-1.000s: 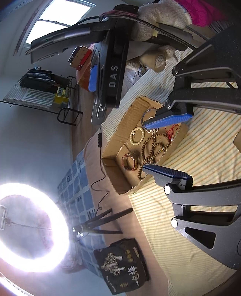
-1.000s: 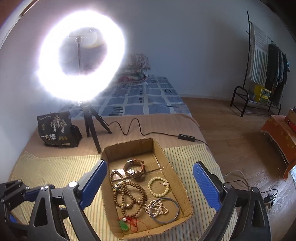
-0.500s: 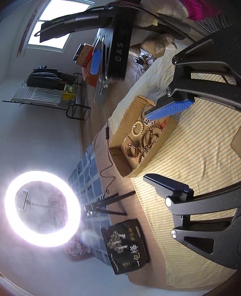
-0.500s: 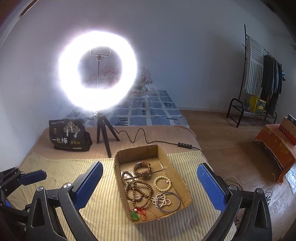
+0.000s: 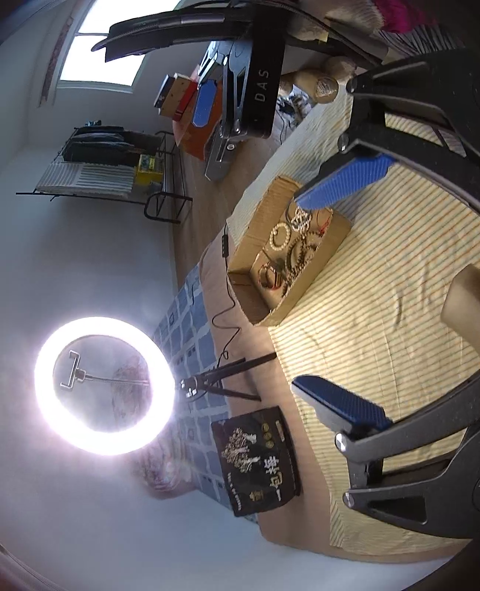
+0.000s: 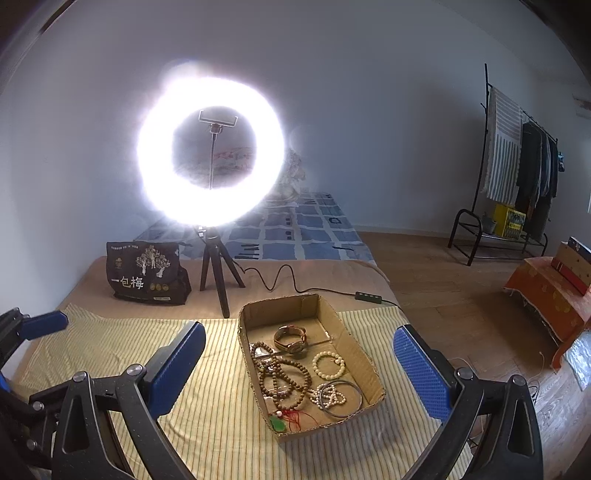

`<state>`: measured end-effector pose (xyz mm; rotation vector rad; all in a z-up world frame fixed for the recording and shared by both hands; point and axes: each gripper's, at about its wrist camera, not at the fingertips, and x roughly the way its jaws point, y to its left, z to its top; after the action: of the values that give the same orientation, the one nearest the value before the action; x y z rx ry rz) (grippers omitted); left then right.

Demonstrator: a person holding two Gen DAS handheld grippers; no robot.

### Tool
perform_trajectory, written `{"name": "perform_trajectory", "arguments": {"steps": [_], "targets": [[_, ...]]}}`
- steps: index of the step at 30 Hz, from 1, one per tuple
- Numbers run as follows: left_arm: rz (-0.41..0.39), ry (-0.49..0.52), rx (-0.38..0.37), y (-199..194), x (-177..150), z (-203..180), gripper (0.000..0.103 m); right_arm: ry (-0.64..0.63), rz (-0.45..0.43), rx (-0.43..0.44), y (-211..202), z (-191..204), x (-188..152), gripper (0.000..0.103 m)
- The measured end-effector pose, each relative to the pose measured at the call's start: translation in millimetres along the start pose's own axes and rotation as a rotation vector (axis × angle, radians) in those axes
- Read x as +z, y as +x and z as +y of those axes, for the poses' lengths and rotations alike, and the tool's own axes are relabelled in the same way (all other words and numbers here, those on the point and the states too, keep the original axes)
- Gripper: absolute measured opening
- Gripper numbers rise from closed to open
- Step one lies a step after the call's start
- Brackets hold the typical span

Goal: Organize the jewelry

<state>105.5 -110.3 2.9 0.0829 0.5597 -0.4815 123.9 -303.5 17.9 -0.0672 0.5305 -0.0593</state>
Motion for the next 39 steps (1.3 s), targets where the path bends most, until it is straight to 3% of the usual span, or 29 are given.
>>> {"name": "perform_trajectory", "arguments": {"steps": [2, 12, 39], "targets": [[-0.004, 0.016, 0.025, 0.1, -0.8, -2.0, 0.102, 0.003, -0.004, 0.000, -0.2, 0.1, 0.0, 0.103], [0.032, 0.040, 0.078, 9.0, -4.8, -7.4, 0.103, 0.015, -0.006, -0.002, 1.5, -2.3, -0.1, 0.103], [-0.008, 0.000, 0.117, 8.9, -1.8, 1.2, 0.103, -0.005, 0.007, -0.008, 9.7, 5.2, -3.0, 0.103]]}}
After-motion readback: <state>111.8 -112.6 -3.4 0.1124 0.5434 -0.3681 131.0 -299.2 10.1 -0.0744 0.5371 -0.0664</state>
